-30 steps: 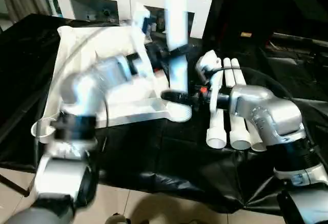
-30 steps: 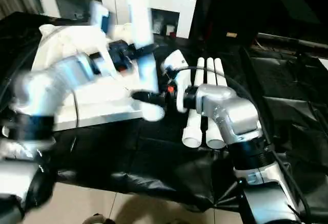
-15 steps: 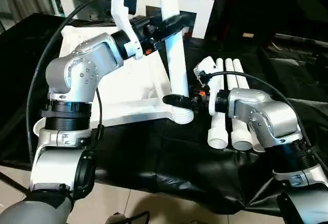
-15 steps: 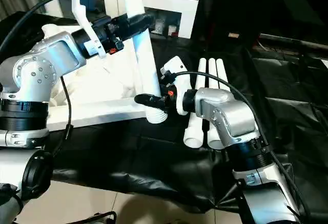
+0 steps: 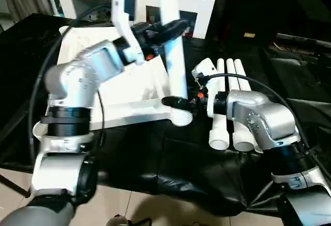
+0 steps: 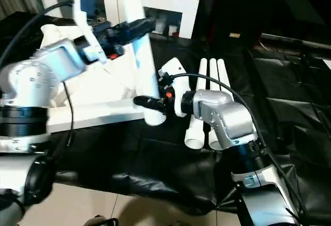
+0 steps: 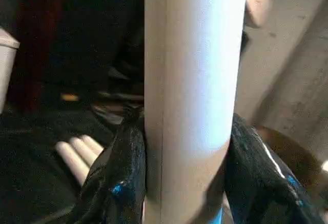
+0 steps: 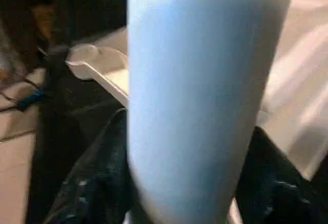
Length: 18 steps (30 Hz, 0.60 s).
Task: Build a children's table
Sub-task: Pick table leg
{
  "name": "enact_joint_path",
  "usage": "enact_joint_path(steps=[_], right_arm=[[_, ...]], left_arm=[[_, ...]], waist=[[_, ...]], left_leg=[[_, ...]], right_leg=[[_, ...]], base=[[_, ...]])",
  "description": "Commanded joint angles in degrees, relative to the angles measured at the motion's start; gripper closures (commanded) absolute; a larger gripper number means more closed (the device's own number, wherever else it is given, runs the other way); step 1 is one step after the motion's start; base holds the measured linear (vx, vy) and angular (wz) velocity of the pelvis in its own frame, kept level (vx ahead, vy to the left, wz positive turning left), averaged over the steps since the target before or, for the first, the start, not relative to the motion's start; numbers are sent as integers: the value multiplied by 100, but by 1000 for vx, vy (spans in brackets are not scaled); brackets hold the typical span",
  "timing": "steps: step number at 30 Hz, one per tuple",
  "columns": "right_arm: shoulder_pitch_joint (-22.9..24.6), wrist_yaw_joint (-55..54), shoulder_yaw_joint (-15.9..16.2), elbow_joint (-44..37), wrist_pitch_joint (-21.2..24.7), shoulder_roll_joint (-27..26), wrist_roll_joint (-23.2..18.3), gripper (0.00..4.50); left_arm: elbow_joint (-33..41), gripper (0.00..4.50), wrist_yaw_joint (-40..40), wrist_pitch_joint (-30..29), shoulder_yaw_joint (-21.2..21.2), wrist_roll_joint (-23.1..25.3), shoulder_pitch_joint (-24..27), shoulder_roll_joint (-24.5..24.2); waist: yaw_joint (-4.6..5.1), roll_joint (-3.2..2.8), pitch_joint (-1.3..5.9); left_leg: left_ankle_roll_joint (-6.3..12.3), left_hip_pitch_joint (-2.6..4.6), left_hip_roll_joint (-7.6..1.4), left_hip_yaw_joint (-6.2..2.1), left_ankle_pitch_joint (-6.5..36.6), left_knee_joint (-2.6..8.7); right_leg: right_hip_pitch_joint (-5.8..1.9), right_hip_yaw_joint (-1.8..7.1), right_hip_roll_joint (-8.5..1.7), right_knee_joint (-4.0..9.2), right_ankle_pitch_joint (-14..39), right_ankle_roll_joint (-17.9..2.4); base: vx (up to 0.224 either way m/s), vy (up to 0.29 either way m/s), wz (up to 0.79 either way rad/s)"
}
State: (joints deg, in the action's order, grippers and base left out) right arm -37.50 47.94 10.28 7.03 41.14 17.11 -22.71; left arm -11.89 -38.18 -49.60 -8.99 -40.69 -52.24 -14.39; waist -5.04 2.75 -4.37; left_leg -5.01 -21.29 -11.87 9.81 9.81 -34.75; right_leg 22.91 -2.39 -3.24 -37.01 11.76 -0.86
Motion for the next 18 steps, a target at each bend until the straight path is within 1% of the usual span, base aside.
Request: enact_joint_path(steps=[1, 3, 5, 6, 7, 9, 13, 15, 18], right_arm=[[-15, 337, -83, -211, 96, 188, -170, 161], [-2, 585, -4, -282, 92, 343, -187, 146], [-4, 668, 35, -290, 98, 432, -151, 144], [-6, 710, 53, -290, 93, 480, -132, 144], [-11, 743, 61, -287, 90, 515, -123, 144], [-15, 781, 69, -288, 90, 554, -117, 144], [-30, 806, 81, -280, 128, 631, -131, 144], [-31, 815, 86, -273, 162, 647, -147, 144], [-16, 873, 87, -293, 270, 621, -224, 144]], left_arm=[[1, 277, -540, -163, 138, -199, -70, -134], [-39, 277, -796, -184, 215, -204, -109, -262], [-102, 278, -898, -169, 289, -151, -158, -348], [-129, 278, -940, -123, 328, -103, -180, -385], [-164, 278, -940, -110, 321, -92, -212, -397], [-184, 278, -983, -82, 334, -64, -237, -419], [-228, 278, -1073, -44, 370, 4, -285, -475], [-230, 278, -1138, -43, 393, 4, -292, -495], [-197, 278, -1295, -18, 458, -8, -287, -533]], waist=[[-3, -83, 504], [-14, -88, 507], [-6, -90, 491], [0, -85, 493], [-1, -93, 491], [-4, -82, 491], [1, -88, 498], [0, -80, 504], [-1, -86, 503]], left_leg=[[-58, 71, -52, 11, 578, 335], [-44, 79, -58, 8, 582, 337], [-67, 73, -59, 5, 638, 347], [-84, 71, -55, 7, 666, 343], [-103, 72, -60, 6, 684, 343], [-106, 75, -54, 11, 703, 340], [-112, 74, -62, 2, 635, 340], [-101, 62, -57, 3, 586, 335], [-73, 71, -60, 6, 603, 337]], right_leg=[[-376, 233, -328, 374, -82, -1297], [-381, 233, -328, 372, -109, -1296], [-377, 231, -327, 383, -45, -1285], [-381, 234, -330, 385, 16, -1267], [-378, 236, -343, 389, 72, -1274], [-377, 236, -339, 401, 149, -1267], [-378, 233, -337, 386, 58, -1282], [-391, 233, -338, 372, -53, -1316], [-380, 229, -336, 374, -75, -1359]], base=[[0, 0, 0], [0, 0, 0], [0, 0, 0], [0, 0, 0], [0, 0, 0], [0, 0, 0], [0, 0, 0], [0, 0, 0], [0, 0, 0]])
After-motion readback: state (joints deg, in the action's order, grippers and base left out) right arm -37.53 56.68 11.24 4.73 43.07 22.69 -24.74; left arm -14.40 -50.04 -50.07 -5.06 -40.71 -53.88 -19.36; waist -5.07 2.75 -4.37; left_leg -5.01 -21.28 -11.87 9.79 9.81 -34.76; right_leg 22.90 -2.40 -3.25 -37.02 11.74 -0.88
